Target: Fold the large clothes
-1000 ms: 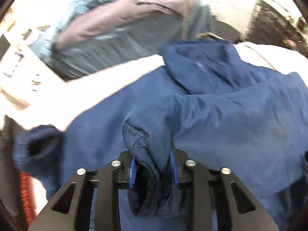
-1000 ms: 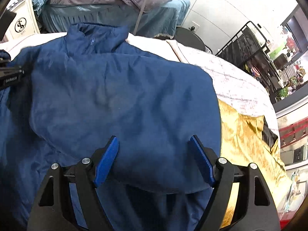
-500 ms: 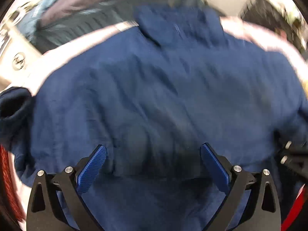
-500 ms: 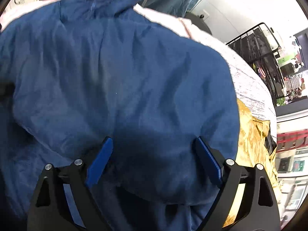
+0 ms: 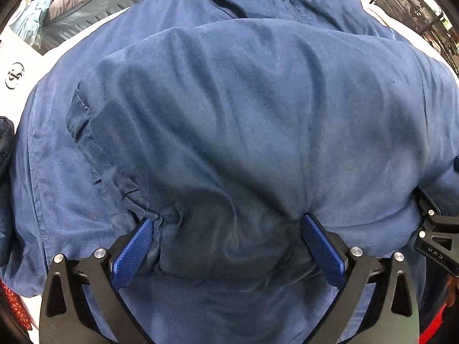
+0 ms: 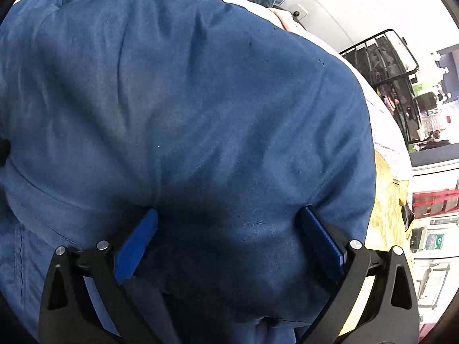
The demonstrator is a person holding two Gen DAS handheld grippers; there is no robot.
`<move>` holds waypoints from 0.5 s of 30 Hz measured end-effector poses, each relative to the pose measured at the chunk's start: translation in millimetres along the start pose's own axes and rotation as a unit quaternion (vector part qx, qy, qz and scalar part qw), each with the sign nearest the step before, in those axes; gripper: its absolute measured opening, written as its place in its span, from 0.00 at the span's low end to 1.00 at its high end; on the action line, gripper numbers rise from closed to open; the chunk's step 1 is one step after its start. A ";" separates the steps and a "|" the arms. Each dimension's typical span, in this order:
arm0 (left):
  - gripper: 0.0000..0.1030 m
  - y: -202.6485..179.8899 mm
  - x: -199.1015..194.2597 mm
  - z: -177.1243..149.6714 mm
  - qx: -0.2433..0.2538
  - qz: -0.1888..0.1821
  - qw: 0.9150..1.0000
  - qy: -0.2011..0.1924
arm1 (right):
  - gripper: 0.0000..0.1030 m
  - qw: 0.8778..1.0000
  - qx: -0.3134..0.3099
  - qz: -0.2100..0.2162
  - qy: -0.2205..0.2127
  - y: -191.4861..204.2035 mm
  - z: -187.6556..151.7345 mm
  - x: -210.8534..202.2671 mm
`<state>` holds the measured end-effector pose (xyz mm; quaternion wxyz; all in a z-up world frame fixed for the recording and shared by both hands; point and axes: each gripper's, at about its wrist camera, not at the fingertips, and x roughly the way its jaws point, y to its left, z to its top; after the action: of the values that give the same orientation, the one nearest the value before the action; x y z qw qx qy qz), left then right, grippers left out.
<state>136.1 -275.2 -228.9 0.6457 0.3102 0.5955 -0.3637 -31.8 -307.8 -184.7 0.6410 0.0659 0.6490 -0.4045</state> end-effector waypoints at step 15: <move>0.94 17.3 -91.9 -119.2 -0.024 0.027 0.994 -0.099 | 0.95 0.992 0.044 0.103 -0.050 2.0 -50.4 -103.2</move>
<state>83.5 -157.2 -149.8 0.7181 0.2732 0.5287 -0.3608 -52.4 -231.0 -101.8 0.7071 0.1402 0.5878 -0.3672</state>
